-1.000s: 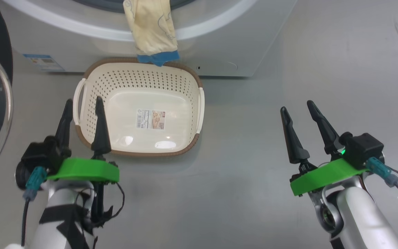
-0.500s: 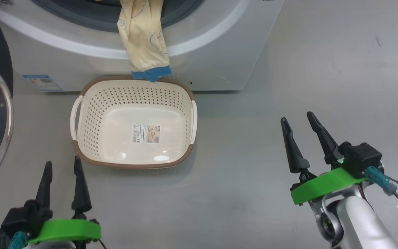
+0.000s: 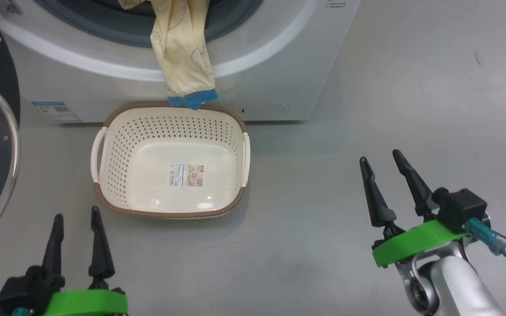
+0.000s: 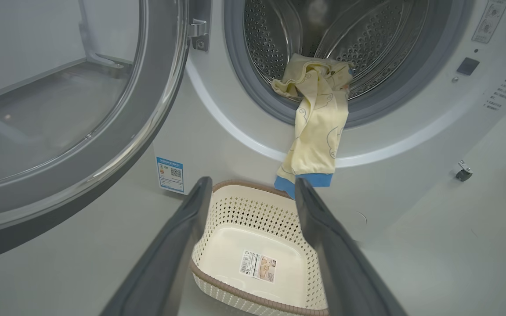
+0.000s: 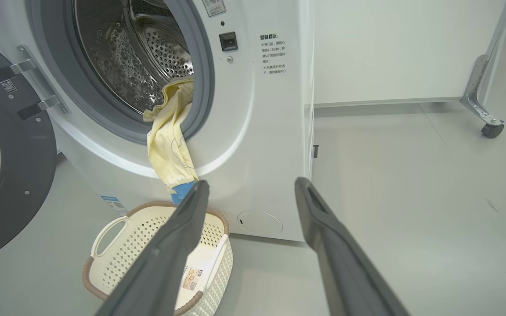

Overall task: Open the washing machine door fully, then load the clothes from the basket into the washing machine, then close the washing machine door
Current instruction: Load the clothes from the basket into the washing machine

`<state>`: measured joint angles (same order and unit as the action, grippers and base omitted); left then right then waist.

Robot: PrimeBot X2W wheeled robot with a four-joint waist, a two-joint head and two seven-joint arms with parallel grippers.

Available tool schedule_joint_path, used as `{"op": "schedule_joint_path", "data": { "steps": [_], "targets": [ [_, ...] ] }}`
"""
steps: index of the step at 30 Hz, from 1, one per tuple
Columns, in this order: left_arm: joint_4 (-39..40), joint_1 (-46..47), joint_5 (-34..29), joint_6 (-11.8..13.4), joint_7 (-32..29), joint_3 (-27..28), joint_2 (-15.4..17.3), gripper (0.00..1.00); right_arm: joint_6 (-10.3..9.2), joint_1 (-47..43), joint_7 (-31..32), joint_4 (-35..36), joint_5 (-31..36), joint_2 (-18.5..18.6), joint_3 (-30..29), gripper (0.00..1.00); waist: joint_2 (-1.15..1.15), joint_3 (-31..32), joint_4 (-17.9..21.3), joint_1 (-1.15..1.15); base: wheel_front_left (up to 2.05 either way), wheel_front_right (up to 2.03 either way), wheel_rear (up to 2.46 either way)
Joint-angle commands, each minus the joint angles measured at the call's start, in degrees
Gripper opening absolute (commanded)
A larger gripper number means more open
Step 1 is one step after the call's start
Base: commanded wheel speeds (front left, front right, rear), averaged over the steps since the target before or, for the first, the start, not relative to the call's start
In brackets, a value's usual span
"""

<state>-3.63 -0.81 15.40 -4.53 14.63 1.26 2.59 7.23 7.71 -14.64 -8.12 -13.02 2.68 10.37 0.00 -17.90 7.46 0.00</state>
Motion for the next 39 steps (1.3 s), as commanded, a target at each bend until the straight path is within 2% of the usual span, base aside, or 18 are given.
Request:
{"op": "schedule_joint_path", "data": {
  "steps": [1,9,18,33,39],
  "targets": [
    [2.0,0.6,-1.0,-0.3,0.4,1.6,0.3,1.00,0.25,0.4,-0.4,1.9,0.2,0.2,1.1,1.00,0.00,-0.1,0.2,0.00,0.00,0.00,0.00],
    [0.6,3.3,-2.7,-1.7,0.4,1.6,0.3,1.00,0.25,0.9,-0.4,2.1,-0.5,0.2,2.5,1.00,0.00,-1.5,2.3,0.00,0.00,0.00,0.00],
    [-4.3,10.7,-3.3,-2.7,0.4,-0.4,0.9,1.00,0.25,2.5,-0.4,2.3,-1.5,0.2,4.1,1.00,0.00,-5.4,5.7,0.00,0.00,0.00,0.00],
    [-14.5,33.1,-1.6,-2.9,0.2,-5.3,4.8,1.00,0.25,8.4,-0.4,3.9,-4.6,0.2,6.3,1.00,0.00,-18.5,10.4,0.00,0.00,0.00,0.00],
    [-17.9,40.1,-0.7,-2.9,0.1,-6.5,5.5,1.00,0.25,10.3,-0.4,4.5,-5.2,0.2,6.8,1.00,0.00,-21.7,11.3,0.00,0.00,0.00,0.00]
  ]
}}
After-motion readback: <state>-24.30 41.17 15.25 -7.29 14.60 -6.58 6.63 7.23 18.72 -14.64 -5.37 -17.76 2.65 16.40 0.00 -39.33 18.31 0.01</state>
